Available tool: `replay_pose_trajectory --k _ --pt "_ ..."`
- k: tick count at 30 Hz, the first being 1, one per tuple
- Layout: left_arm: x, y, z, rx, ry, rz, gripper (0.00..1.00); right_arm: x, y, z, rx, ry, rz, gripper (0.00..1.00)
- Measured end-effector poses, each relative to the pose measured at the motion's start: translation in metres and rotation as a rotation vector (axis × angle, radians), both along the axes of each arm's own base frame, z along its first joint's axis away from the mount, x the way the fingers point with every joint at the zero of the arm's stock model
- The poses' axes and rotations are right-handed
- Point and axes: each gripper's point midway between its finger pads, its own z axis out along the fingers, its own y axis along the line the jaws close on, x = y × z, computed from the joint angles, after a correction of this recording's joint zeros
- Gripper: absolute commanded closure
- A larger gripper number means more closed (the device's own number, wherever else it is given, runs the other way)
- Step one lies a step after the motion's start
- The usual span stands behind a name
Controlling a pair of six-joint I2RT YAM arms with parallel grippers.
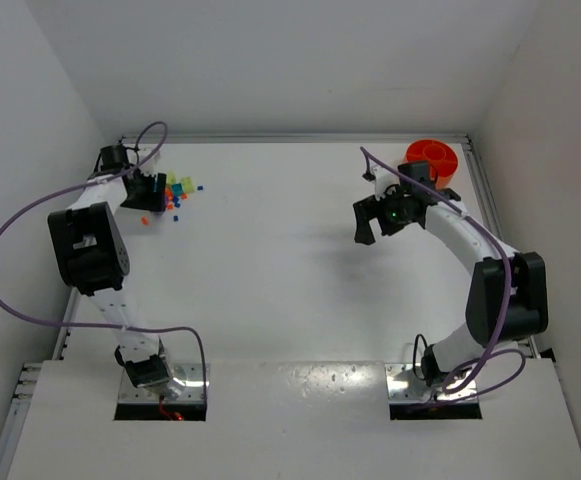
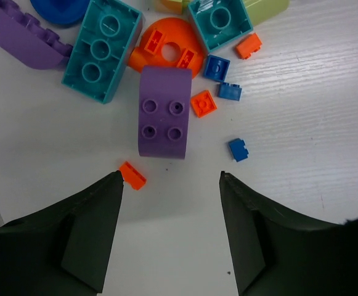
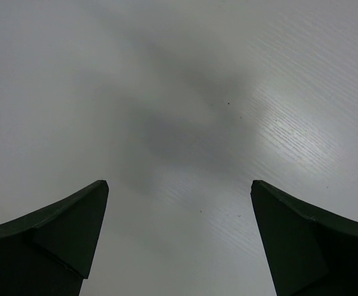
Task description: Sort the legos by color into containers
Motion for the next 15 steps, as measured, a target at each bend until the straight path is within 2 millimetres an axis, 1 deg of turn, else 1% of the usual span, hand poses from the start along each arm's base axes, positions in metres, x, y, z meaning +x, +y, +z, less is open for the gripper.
replay_pose_trajectory --k 8,13,15 --pt "0.012 0.001 -0.015 0.001 0.021 -0.004 0.30 0.003 0.000 0.002 -0.005 -0.003 0.008 0.00" --pt "0.016 -0.002 -0.025 -0.001 0.038 -0.011 0.39 0.005 0.000 0.002 -0.006 -0.002 0.011 0.00" --pt "0.017 -0.002 -0.027 -0.002 0.042 -0.013 0.44 0.005 0.000 0.000 -0.006 0.001 0.011 0.00"
